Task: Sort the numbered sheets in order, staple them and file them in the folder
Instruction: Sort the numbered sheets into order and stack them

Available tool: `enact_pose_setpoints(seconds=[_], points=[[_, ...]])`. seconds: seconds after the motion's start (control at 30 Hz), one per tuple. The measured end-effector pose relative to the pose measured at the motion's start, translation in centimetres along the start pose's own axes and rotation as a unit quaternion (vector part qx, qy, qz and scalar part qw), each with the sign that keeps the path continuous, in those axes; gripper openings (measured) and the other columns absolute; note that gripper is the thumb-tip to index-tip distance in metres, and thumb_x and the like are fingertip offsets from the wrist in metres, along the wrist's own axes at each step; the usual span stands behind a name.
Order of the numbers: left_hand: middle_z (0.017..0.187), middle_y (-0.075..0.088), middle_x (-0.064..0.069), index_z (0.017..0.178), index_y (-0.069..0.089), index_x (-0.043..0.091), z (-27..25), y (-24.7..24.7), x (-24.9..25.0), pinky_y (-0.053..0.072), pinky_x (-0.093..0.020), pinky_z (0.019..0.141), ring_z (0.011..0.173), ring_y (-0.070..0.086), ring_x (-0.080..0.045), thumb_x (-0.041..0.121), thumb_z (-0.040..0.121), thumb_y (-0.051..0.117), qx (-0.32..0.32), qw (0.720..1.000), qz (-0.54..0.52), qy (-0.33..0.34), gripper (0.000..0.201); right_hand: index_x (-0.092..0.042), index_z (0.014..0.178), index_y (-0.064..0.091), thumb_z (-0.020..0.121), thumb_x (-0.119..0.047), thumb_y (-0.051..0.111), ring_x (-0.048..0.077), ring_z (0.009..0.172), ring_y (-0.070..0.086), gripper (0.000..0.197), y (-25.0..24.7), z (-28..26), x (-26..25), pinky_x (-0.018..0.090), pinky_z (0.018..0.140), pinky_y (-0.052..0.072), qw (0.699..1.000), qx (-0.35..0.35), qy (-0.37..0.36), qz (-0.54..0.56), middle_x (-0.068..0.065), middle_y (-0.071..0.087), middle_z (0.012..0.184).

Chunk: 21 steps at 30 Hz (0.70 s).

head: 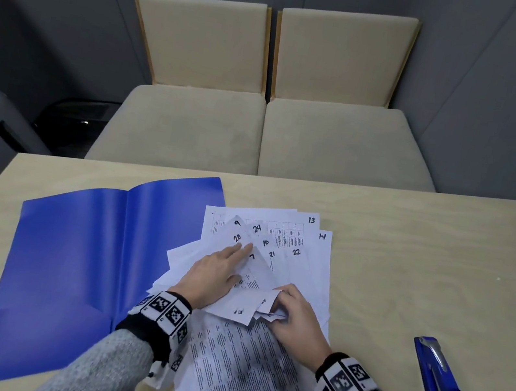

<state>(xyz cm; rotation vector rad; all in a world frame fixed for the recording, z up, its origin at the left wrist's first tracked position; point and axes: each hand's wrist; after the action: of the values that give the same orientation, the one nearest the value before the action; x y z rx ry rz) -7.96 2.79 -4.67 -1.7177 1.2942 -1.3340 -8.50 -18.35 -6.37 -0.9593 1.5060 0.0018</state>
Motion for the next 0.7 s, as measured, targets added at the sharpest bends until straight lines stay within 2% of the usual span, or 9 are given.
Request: enact_pose_setpoints(seconds=[0.07, 0.17, 0.3, 0.37, 0.4, 0.47, 0.53, 0.63, 0.7], points=[[0.157, 0.024, 0.003, 0.150, 0.020, 0.030, -0.05, -0.04, -0.07, 0.040, -0.038, 0.101, 0.135, 0.039, -0.025, 0.027, 0.098, 0.045, -0.008, 1.000, -0.007, 0.002, 0.058, -0.011, 0.089, 0.064, 0.074, -0.011, 0.061, 0.013, 0.091, 0.058, 0.015, 0.08, 0.16, 0.09, 0.031, 0.083, 0.048, 1.000, 0.002, 0.003, 0.007, -0.003, 0.053, 0.099], [0.154, 0.031, 0.004, 0.142, 0.038, 0.030, -0.08, -0.04, -0.25, 0.043, -0.034, 0.098, 0.133, 0.043, -0.022, 0.028, 0.100, 0.041, 0.005, 1.000, 0.001, 0.021, 0.043, -0.011, 0.092, 0.066, 0.071, -0.019, 0.059, 0.010, 0.093, 0.058, 0.023, 0.01, 0.26, -0.07, 0.024, 0.084, 0.046, 1.000, 0.008, 0.000, 0.021, -0.005, 0.054, 0.100], [0.151, 0.037, 0.003, 0.144, 0.038, 0.031, -0.33, 0.17, -0.13, 0.039, -0.033, 0.103, 0.138, 0.036, -0.018, 0.029, 0.101, 0.037, 0.020, 0.999, -0.022, 0.029, 0.043, -0.014, 0.096, 0.067, 0.076, -0.011, 0.065, 0.010, 0.096, 0.058, 0.020, 0.23, 0.43, 0.40, 0.026, 0.085, 0.047, 1.000, 0.015, -0.006, 0.014, -0.004, 0.054, 0.101], [0.142, 0.049, 0.002, 0.142, 0.040, 0.031, -0.49, 0.28, -0.14, 0.040, -0.032, 0.101, 0.132, 0.044, -0.017, 0.028, 0.100, 0.040, 0.034, 0.998, -0.044, 0.037, 0.042, -0.016, 0.096, 0.067, 0.077, -0.013, 0.066, 0.010, 0.095, 0.058, 0.019, 0.30, 0.43, 0.51, 0.029, 0.085, 0.048, 1.000, 0.018, -0.005, 0.016, -0.004, 0.054, 0.101], [0.132, 0.058, 0.003, 0.140, 0.043, 0.031, -0.60, 0.27, -0.16, 0.042, -0.030, 0.096, 0.123, 0.052, -0.017, 0.025, 0.098, 0.045, 0.051, 0.996, -0.069, 0.036, 0.042, -0.017, 0.096, 0.067, 0.077, -0.015, 0.066, 0.010, 0.095, 0.058, 0.019, 0.31, 0.44, 0.51, 0.030, 0.085, 0.048, 1.000, 0.019, -0.006, 0.020, -0.005, 0.054, 0.101], [0.109, 0.065, 0.007, 0.130, 0.048, 0.032, -0.75, 0.13, -0.29, 0.042, -0.025, 0.084, 0.100, 0.059, -0.014, 0.018, 0.090, 0.055, 0.077, 0.987, -0.138, 0.021, 0.043, -0.017, 0.098, 0.067, 0.076, -0.021, 0.065, 0.011, 0.095, 0.058, 0.022, 0.32, 0.38, 0.46, 0.030, 0.085, 0.048, 0.999, 0.017, -0.005, 0.027, -0.004, 0.054, 0.101], [0.098, 0.060, 0.007, 0.115, 0.052, 0.028, -0.70, -0.05, -0.23, 0.040, -0.025, 0.077, 0.089, 0.056, -0.013, 0.013, 0.084, 0.058, 0.068, 0.984, -0.164, 0.008, 0.036, -0.017, 0.099, 0.068, 0.075, -0.027, 0.065, 0.011, 0.095, 0.058, 0.026, 0.31, 0.30, 0.42, 0.031, 0.085, 0.048, 0.999, 0.016, -0.005, 0.028, -0.003, 0.054, 0.101], [0.090, 0.056, 0.007, 0.083, 0.056, 0.026, -0.53, -0.21, -0.25, 0.044, -0.029, 0.077, 0.086, 0.057, -0.016, 0.009, 0.079, 0.059, 0.048, 0.988, -0.148, 0.006, 0.018, -0.017, 0.101, 0.068, 0.077, -0.019, 0.066, 0.009, 0.095, 0.058, 0.023, 0.28, 0.29, 0.31, 0.029, 0.085, 0.048, 1.000, 0.016, -0.011, 0.025, -0.004, 0.053, 0.100], [0.098, 0.056, 0.006, 0.076, 0.057, 0.027, -0.38, -0.13, -0.45, 0.045, -0.031, 0.083, 0.092, 0.057, -0.014, 0.012, 0.079, 0.062, 0.033, 0.987, -0.158, -0.021, 0.016, -0.017, 0.101, 0.068, 0.077, -0.015, 0.064, 0.009, 0.095, 0.058, 0.024, 0.29, 0.34, 0.33, 0.029, 0.084, 0.048, 0.999, 0.017, -0.014, 0.024, -0.004, 0.054, 0.100]])
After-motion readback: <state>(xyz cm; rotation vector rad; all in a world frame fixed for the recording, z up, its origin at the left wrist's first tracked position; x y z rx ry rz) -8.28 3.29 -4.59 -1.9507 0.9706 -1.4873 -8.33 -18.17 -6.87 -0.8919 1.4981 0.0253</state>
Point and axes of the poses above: each hand's wrist, its own z-axis towards the middle knuckle, its own y-axis out of the palm, x = y × z
